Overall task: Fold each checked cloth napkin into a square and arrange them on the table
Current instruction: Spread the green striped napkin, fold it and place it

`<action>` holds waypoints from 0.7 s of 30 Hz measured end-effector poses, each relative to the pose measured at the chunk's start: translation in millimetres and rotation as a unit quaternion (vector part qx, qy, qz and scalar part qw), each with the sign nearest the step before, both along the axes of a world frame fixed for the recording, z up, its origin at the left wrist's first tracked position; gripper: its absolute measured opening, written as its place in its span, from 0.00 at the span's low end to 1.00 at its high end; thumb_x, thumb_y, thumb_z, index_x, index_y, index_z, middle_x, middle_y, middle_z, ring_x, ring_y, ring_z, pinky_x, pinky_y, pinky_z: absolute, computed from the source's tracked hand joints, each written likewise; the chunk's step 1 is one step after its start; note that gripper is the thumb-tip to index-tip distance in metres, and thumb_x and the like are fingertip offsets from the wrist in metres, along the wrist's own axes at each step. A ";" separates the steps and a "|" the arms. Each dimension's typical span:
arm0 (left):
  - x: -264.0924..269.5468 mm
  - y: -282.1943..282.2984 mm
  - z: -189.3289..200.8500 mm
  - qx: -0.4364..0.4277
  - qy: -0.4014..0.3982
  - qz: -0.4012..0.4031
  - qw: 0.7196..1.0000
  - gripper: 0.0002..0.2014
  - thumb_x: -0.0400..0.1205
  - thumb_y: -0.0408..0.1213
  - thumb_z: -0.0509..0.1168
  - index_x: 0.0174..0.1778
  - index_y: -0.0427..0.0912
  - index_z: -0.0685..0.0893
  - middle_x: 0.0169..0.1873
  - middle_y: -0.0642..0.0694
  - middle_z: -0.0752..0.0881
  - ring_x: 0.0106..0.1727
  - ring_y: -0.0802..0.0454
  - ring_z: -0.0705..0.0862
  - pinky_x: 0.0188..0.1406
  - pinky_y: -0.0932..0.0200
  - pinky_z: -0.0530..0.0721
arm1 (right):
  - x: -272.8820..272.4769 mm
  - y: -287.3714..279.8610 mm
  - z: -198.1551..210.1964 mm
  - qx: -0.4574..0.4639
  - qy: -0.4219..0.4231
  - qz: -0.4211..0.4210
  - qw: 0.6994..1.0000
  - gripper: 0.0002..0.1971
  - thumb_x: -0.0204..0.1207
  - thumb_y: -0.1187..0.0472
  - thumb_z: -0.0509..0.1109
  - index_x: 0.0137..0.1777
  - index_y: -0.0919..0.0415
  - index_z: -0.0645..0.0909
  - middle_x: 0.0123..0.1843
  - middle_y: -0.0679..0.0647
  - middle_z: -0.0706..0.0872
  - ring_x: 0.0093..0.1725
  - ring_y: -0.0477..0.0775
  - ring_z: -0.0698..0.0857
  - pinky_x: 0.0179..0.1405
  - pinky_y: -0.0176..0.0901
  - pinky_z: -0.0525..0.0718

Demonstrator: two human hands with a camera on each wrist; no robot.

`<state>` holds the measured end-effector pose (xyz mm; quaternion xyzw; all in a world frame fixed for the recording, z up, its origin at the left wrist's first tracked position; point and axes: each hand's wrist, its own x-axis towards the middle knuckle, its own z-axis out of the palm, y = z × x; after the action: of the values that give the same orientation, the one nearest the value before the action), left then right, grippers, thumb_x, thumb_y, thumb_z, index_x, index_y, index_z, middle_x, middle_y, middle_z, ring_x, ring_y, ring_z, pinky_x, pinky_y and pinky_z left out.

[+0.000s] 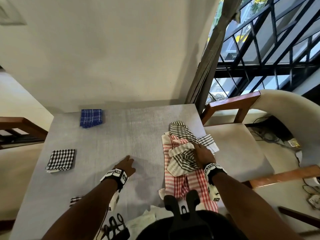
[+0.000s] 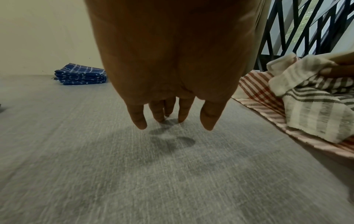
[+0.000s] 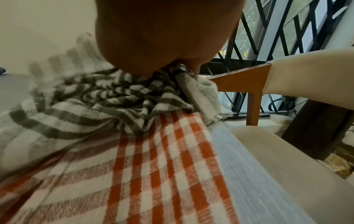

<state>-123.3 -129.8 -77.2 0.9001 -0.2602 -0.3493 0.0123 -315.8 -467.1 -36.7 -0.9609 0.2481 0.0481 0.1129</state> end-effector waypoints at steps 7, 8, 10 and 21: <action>-4.2 -1.2 -1.5 0.003 0.000 0.010 1.000 0.37 0.83 0.49 0.62 0.85 0.45 0.54 0.85 0.45 0.44 0.84 0.46 0.56 0.82 0.52 0.59 | -4.0 -2.3 6.6 0.014 -0.029 0.020 0.999 0.28 0.83 0.42 0.46 0.56 0.55 0.86 0.56 0.57 0.89 0.54 0.60 0.86 0.50 0.50 0.81; -4.4 -1.9 -1.2 0.007 -0.001 0.009 1.000 0.37 0.83 0.48 0.62 0.85 0.45 0.53 0.85 0.45 0.43 0.84 0.45 0.56 0.82 0.52 0.60 | 1.4 -1.1 11.7 0.025 -0.022 -0.009 0.999 0.25 0.84 0.44 0.49 0.51 0.57 0.86 0.51 0.59 0.89 0.50 0.62 0.86 0.45 0.49 0.80; -5.8 -1.4 1.7 0.010 0.001 0.007 1.000 0.37 0.84 0.48 0.62 0.85 0.45 0.53 0.85 0.45 0.43 0.84 0.45 0.57 0.81 0.53 0.60 | 17.3 -2.4 17.6 0.047 -0.014 -0.064 0.997 0.18 0.85 0.47 0.56 0.56 0.58 0.82 0.52 0.63 0.88 0.52 0.65 0.86 0.46 0.51 0.81; -1.2 -6.0 22.9 0.000 0.031 -0.016 0.999 0.22 0.87 0.44 0.58 0.75 0.39 0.75 0.76 0.39 0.72 0.79 0.43 0.67 0.77 0.57 0.63 | 68.6 -8.1 20.9 -0.038 -0.124 -0.106 0.986 0.20 0.85 0.50 0.52 0.50 0.62 0.82 0.46 0.63 0.88 0.45 0.68 0.86 0.43 0.55 0.82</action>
<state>-124.5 -135.7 -54.4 0.8844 -0.2744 -0.3772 0.0144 -247.2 -475.2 -15.8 -0.9314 0.3338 -0.0931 0.1111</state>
